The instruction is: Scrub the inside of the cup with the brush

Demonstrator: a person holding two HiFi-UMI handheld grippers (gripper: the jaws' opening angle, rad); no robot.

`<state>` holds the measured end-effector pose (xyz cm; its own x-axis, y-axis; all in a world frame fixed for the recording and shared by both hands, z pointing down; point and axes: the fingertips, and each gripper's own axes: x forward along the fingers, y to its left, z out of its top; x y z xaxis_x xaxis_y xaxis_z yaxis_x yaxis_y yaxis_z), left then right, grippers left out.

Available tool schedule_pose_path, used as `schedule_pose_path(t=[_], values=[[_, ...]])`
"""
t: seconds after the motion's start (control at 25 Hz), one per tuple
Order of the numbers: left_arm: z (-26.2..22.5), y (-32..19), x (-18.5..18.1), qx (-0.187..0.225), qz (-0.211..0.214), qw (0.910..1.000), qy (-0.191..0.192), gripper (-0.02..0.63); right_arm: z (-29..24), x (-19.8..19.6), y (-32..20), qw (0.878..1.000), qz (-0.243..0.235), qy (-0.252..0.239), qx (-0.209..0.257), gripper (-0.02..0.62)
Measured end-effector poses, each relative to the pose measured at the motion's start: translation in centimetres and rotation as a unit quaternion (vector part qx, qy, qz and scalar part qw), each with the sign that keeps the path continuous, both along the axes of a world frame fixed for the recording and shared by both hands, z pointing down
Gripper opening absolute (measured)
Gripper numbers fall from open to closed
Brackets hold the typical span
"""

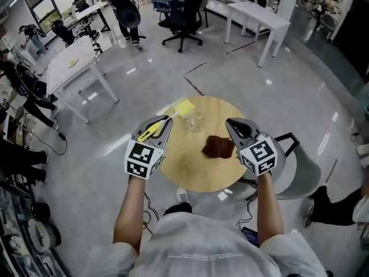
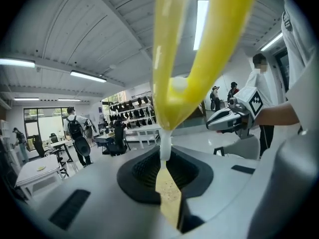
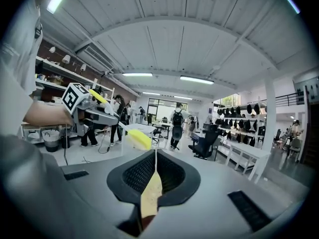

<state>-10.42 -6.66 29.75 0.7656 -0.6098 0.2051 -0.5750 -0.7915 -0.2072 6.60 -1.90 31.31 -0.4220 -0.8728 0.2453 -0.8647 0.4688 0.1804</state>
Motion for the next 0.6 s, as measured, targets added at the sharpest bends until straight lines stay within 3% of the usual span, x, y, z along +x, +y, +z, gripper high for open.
schedule_pose_path(t=[0.28, 0.44, 0.6], values=[[2.7, -7.6, -1.0, -0.032, 0.032, 0.9989, -0.005, 0.048, 4.9, -1.8, -7.4, 0.998, 0.021, 0.006, -0.058, 0.087], [4.2, -9.6, -1.3, -0.055, 0.049, 0.9972, -0.004, 0.048, 8.0, -2.0, -9.4, 0.994, 0.029, 0.04, -0.094, 0.113], [5.9, -10.9, -1.3, -0.076, 0.056, 0.9955, -0.007, 0.048, 11.0, -2.3, -10.7, 0.99, 0.016, 0.043, -0.134, 0.182]])
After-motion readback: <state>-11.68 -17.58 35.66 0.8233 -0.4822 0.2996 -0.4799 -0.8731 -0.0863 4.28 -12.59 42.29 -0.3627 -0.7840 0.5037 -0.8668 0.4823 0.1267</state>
